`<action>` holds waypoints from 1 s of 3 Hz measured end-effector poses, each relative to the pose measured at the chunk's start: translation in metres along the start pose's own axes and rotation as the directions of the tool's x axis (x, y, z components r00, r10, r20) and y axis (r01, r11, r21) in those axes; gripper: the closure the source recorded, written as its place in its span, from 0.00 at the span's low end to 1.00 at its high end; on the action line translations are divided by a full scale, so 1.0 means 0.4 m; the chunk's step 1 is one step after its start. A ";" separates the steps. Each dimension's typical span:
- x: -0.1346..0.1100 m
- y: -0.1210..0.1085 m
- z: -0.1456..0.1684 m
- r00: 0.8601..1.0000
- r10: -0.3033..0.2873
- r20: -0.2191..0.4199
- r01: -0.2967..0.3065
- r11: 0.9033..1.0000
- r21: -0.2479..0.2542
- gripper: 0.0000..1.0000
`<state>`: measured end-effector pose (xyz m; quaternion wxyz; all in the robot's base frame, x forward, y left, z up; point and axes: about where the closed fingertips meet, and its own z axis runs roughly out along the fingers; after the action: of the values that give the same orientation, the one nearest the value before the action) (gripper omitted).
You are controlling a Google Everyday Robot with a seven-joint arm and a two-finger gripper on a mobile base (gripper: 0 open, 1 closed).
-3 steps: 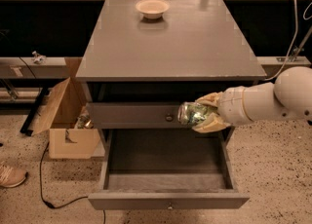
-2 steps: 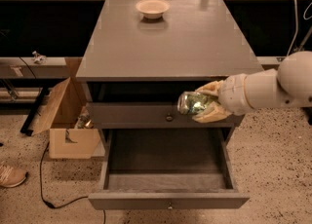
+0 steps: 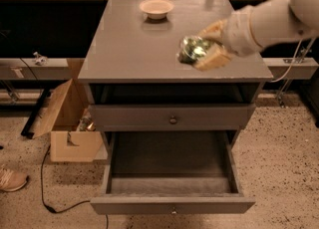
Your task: Pick green can from middle drawer and place on counter
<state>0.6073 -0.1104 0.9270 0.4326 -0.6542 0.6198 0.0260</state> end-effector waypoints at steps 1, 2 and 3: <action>-0.019 -0.132 0.055 0.997 0.064 -0.032 -0.063 0.998 0.022 1.00; 0.023 -0.247 0.189 0.972 0.221 -0.073 -0.220 0.975 0.032 1.00; 0.066 -0.283 0.267 0.942 0.322 -0.097 -0.321 0.947 0.031 1.00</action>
Offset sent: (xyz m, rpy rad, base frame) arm 0.1733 0.0303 -0.0045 0.0899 0.1871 -0.2915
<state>0.7613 -0.0834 0.9058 0.3956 -0.5415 0.7394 0.0588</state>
